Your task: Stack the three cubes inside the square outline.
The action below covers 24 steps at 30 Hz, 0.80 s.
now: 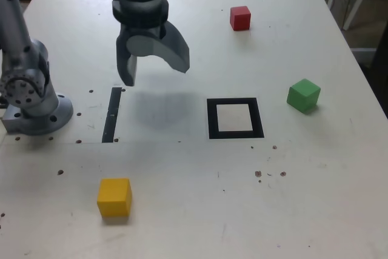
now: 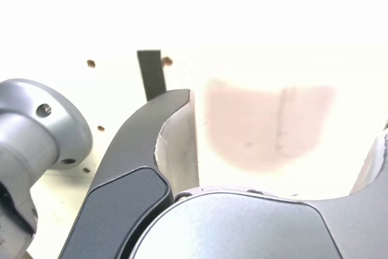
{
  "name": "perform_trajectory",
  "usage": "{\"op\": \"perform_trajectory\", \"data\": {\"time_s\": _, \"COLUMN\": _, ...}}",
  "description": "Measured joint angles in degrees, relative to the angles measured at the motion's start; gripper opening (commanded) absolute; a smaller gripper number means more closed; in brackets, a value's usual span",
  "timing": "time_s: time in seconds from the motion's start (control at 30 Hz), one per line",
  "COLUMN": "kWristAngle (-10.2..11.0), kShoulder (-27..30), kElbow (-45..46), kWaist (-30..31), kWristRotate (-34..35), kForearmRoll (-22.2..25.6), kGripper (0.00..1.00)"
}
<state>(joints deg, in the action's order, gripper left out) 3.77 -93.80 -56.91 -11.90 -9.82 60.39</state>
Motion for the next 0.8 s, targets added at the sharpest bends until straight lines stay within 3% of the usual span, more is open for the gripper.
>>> {"op": "perform_trajectory", "data": {"time_s": 0.33, "kWristAngle": 2.5, "kShoulder": -9.5, "kElbow": -12.4, "kWaist": -8.3, "kWristRotate": -6.2, "kForearmRoll": 2.8, "kGripper": 0.99}}
{"op": "perform_trajectory", "data": {"time_s": 0.8, "kWristAngle": 3.5, "kShoulder": -17.2, "kElbow": -26.9, "kWaist": -14.4, "kWristRotate": -11.0, "kForearmRoll": 7.6, "kGripper": 0.99}}
